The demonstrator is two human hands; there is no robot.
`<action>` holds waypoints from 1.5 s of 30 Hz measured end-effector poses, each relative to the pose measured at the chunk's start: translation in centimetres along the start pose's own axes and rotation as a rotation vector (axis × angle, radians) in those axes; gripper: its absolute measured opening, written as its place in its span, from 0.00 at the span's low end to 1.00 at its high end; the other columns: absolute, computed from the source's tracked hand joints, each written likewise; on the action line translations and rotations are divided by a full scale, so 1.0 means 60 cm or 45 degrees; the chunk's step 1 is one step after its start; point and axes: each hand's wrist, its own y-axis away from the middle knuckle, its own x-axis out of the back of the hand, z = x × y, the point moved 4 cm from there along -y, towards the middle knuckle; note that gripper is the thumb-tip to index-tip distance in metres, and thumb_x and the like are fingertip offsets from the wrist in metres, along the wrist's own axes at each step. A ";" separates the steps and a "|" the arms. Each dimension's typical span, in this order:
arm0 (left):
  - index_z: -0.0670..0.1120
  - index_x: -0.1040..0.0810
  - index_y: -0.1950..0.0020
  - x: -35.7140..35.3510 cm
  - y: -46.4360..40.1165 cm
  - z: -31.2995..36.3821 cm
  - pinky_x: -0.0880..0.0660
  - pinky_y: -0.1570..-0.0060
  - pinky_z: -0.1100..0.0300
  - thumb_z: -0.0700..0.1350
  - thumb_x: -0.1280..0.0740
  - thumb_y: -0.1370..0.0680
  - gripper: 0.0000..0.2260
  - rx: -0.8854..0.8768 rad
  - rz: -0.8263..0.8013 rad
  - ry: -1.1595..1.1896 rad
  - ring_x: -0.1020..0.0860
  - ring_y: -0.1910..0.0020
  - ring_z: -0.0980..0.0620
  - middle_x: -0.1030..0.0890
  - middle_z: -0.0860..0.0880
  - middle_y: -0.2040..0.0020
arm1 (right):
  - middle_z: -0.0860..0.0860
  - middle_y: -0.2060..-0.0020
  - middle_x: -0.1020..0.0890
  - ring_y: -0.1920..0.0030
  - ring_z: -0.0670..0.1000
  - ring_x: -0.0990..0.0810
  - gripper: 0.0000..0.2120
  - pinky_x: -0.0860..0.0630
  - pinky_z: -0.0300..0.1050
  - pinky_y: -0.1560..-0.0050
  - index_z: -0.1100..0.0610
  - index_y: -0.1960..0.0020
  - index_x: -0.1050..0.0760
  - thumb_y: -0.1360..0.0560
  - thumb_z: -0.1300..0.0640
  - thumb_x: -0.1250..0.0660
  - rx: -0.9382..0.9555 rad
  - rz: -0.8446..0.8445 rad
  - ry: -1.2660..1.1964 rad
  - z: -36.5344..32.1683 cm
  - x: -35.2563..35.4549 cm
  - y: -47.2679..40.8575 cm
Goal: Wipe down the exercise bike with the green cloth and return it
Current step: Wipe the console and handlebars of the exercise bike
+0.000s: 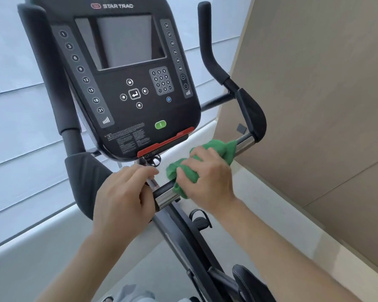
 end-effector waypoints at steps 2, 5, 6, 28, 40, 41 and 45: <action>0.44 0.17 0.49 0.007 0.001 -0.004 0.24 0.59 0.54 0.37 0.44 0.27 0.17 0.069 0.076 0.082 0.20 0.58 0.48 0.18 0.52 0.55 | 0.49 0.53 0.20 0.57 0.53 0.29 0.10 0.27 0.51 0.57 0.54 0.55 0.15 0.22 0.49 0.30 0.078 -0.009 -0.165 -0.072 -0.024 0.038; 0.48 0.19 0.49 0.014 0.001 -0.010 0.23 0.56 0.57 0.37 0.43 0.27 0.16 0.150 0.120 0.246 0.20 0.55 0.52 0.19 0.55 0.55 | 0.48 0.49 0.17 0.55 0.55 0.27 0.10 0.28 0.54 0.54 0.52 0.50 0.14 0.22 0.47 0.28 0.143 0.035 -0.225 -0.110 -0.036 0.071; 0.48 0.20 0.49 0.014 0.000 -0.010 0.24 0.56 0.57 0.37 0.43 0.27 0.15 0.165 0.120 0.246 0.20 0.55 0.53 0.20 0.55 0.55 | 0.47 0.47 0.16 0.52 0.55 0.25 0.11 0.28 0.54 0.51 0.51 0.48 0.14 0.23 0.45 0.28 0.176 0.049 -0.188 -0.102 -0.034 0.072; 0.50 0.19 0.57 -0.025 0.000 0.010 0.33 0.67 0.57 0.46 0.38 0.21 0.09 -0.058 -0.104 -0.243 0.28 0.70 0.49 0.23 0.55 0.67 | 0.55 0.63 0.20 0.59 0.57 0.23 0.16 0.22 0.55 0.53 0.62 0.62 0.21 0.22 0.53 0.37 -0.001 0.090 0.079 0.221 0.042 -0.076; 0.50 0.20 0.54 -0.015 -0.001 0.008 0.31 0.71 0.58 0.46 0.38 0.19 0.08 0.038 -0.022 -0.137 0.27 0.71 0.51 0.23 0.56 0.64 | 0.52 0.57 0.16 0.55 0.54 0.20 0.10 0.24 0.49 0.45 0.58 0.53 0.16 0.27 0.52 0.31 0.498 0.042 -0.194 0.061 -0.025 -0.005; 0.50 0.20 0.55 -0.016 -0.001 0.007 0.30 0.71 0.57 0.46 0.38 0.19 0.08 0.029 -0.027 -0.145 0.27 0.71 0.51 0.22 0.56 0.64 | 0.53 0.56 0.15 0.55 0.55 0.18 0.11 0.22 0.51 0.48 0.58 0.53 0.15 0.26 0.52 0.31 0.573 0.002 -0.153 0.083 -0.017 -0.018; 0.50 0.20 0.56 -0.019 0.002 0.002 0.28 0.71 0.54 0.46 0.38 0.19 0.09 0.025 -0.021 -0.161 0.26 0.71 0.50 0.22 0.55 0.65 | 0.54 0.55 0.15 0.55 0.57 0.17 0.17 0.21 0.53 0.50 0.58 0.51 0.16 0.22 0.47 0.37 0.608 -0.076 0.014 0.160 0.001 -0.054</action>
